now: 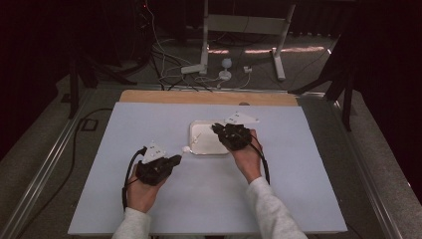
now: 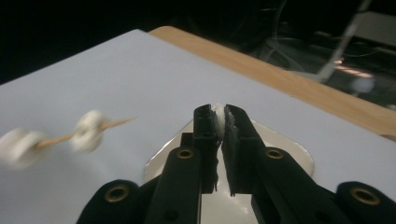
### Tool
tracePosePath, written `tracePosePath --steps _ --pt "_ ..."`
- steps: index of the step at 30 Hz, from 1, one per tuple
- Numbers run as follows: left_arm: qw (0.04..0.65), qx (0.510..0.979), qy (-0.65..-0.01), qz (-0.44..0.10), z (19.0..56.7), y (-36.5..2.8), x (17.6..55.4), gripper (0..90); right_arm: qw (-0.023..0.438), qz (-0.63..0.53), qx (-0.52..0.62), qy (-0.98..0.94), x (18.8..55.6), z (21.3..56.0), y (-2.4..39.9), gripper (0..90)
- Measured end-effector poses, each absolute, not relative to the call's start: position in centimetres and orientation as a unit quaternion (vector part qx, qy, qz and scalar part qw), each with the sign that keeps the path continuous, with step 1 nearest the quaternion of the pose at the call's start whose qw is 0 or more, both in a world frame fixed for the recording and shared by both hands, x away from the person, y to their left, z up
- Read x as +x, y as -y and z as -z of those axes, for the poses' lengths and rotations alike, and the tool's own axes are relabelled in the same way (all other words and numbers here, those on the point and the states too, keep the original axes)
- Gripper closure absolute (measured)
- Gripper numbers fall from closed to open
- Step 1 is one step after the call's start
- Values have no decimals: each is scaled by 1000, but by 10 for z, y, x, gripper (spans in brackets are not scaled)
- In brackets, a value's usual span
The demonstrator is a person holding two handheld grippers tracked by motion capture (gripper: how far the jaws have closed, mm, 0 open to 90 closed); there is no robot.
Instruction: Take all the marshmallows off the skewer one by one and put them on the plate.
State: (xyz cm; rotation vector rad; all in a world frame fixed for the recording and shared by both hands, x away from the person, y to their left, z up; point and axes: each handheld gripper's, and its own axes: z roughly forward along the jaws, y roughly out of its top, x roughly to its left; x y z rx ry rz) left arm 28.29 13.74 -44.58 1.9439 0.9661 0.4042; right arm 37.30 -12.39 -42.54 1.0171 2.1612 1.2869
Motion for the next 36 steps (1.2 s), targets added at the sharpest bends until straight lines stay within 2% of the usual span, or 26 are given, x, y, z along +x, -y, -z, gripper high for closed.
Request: tracePosePath --steps 6,17,20,27,32,36 --pt "443 791 -387 -167 450 -127 286 898 177 -481 358 -781 373 427 123 828" --pt "433 791 -396 -170 453 -123 295 898 162 -472 355 -791 377 436 114 812" --pt "429 789 -405 -171 455 -122 298 898 138 -470 348 -799 379 440 114 766" --pt "425 790 -409 -167 456 -119 306 898 151 -452 359 -803 383 446 111 735" --pt "420 797 -402 -162 459 -113 310 898 168 -430 397 -793 394 454 113 800" --pt "417 799 -403 -159 462 -112 311 898 166 -414 414 -794 400 461 115 797"
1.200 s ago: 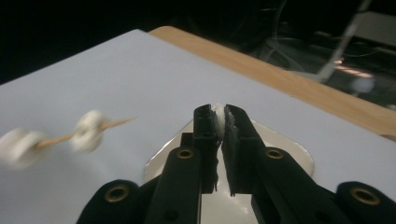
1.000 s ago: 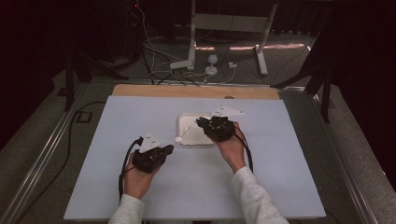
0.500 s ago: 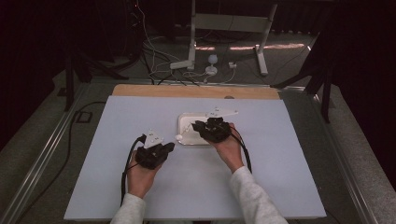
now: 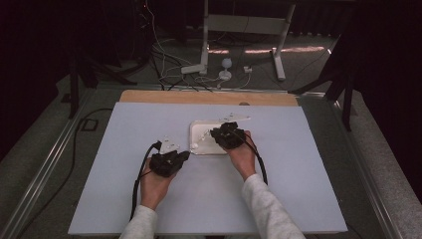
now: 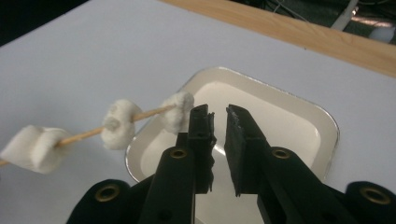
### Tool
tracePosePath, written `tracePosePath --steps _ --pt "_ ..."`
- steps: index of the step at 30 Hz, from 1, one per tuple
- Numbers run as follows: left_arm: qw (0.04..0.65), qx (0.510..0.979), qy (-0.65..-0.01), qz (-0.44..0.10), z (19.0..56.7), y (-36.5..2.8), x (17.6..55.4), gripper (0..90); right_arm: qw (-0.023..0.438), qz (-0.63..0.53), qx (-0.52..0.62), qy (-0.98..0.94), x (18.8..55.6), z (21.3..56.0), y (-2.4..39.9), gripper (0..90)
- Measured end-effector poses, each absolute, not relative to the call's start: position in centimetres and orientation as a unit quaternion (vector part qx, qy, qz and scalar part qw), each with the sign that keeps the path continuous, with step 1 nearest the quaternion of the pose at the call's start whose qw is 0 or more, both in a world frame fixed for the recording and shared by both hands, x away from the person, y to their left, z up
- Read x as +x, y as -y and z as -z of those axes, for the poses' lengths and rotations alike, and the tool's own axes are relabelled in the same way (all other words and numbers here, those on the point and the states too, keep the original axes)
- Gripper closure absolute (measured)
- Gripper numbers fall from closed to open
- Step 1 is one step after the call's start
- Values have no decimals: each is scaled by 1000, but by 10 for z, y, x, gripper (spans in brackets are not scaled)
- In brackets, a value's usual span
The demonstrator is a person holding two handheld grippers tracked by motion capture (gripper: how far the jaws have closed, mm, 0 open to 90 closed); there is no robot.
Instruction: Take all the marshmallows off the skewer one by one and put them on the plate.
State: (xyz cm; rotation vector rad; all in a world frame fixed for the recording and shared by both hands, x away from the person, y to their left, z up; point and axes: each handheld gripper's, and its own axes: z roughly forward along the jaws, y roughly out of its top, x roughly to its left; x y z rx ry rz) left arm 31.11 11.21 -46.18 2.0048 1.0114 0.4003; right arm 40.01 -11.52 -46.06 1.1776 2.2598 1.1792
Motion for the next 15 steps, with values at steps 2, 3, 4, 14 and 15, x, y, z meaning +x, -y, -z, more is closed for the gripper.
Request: tracePosePath --steps 2,3,4,14,15 --pt "418 798 -403 -159 462 -113 311 898 159 -422 408 -794 399 461 116 733" --pt "417 799 -404 -160 462 -114 312 898 154 -427 402 -795 398 460 116 709" --pt "417 798 -406 -159 463 -114 312 898 156 -426 400 -796 397 459 116 689" --pt "422 797 -406 -149 463 -115 312 898 167 -412 387 -808 394 461 105 751" --pt "421 797 -407 -150 463 -116 312 898 170 -410 391 -806 395 461 106 765"
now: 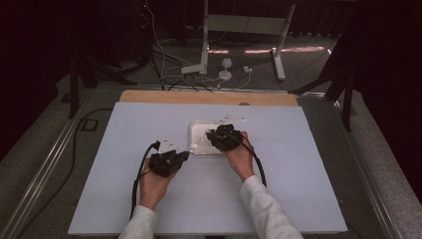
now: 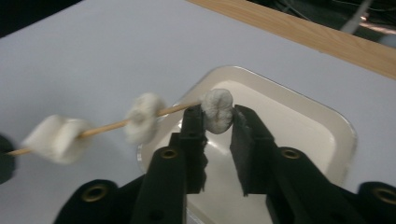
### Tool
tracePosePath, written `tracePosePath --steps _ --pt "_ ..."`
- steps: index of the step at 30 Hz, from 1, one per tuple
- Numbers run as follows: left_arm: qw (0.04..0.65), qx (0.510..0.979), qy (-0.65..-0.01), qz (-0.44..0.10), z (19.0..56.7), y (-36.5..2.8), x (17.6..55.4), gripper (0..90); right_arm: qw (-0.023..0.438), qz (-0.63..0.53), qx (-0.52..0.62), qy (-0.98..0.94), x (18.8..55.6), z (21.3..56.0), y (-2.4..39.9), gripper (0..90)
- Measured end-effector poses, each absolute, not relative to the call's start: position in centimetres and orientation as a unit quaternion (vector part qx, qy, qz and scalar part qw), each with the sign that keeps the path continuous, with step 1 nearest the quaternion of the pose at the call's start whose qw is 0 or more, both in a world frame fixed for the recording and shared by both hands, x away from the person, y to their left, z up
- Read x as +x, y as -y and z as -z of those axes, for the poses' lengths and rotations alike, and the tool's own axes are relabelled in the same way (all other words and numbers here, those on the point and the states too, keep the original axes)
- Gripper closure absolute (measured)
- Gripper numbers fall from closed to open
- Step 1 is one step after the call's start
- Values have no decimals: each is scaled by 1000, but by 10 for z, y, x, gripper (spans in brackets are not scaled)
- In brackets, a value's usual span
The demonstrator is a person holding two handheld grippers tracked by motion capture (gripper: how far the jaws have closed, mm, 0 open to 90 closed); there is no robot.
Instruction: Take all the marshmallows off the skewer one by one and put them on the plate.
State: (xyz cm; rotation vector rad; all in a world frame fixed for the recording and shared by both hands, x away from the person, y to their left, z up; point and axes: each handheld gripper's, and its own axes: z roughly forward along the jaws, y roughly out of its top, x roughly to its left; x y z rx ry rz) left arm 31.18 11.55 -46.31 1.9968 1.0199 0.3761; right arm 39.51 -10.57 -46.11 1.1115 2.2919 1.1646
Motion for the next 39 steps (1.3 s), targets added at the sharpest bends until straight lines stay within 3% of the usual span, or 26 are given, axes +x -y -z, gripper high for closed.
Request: tracePosePath --steps 4,9,17,39 --pt "421 794 -412 -149 464 -118 312 898 167 -392 409 -807 401 466 109 762" --pt "421 792 -416 -150 465 -121 312 897 148 -396 410 -808 402 465 114 574" --pt "424 789 -417 -154 465 -122 311 897 126 -426 395 -804 393 454 116 415" --pt "445 779 -414 -156 455 -129 303 896 168 -456 326 -811 361 429 104 448"
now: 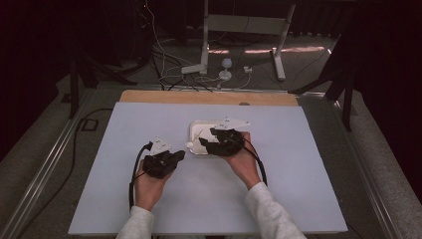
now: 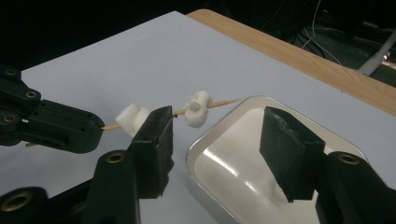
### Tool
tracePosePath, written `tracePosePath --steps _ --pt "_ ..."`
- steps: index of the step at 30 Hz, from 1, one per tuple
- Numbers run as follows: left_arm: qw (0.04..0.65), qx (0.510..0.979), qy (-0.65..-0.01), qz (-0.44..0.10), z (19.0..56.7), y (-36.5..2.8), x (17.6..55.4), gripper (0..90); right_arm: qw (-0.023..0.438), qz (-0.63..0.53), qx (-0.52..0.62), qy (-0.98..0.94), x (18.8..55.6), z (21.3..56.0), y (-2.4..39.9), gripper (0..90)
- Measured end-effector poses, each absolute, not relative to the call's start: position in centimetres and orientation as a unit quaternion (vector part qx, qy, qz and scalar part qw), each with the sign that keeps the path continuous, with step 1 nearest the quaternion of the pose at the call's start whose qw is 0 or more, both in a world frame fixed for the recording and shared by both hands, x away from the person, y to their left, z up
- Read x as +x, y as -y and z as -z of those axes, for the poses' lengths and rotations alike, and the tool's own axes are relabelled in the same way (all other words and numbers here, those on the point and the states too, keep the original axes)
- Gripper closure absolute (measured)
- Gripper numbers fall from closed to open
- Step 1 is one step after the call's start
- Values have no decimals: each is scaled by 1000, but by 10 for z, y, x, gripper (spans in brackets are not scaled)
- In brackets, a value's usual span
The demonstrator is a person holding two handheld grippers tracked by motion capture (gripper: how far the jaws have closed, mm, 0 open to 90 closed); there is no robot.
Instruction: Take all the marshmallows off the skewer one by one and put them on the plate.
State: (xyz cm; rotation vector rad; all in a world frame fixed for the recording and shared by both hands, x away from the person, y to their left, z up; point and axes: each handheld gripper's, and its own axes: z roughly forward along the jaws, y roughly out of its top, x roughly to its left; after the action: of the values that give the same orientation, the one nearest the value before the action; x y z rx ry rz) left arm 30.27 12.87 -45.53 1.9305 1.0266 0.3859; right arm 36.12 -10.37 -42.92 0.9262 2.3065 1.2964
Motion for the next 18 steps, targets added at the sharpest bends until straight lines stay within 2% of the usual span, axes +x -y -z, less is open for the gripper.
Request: tracePosePath --steps 18 --pt "470 775 -399 -139 447 -126 297 897 161 -468 321 -807 359 432 101 611"
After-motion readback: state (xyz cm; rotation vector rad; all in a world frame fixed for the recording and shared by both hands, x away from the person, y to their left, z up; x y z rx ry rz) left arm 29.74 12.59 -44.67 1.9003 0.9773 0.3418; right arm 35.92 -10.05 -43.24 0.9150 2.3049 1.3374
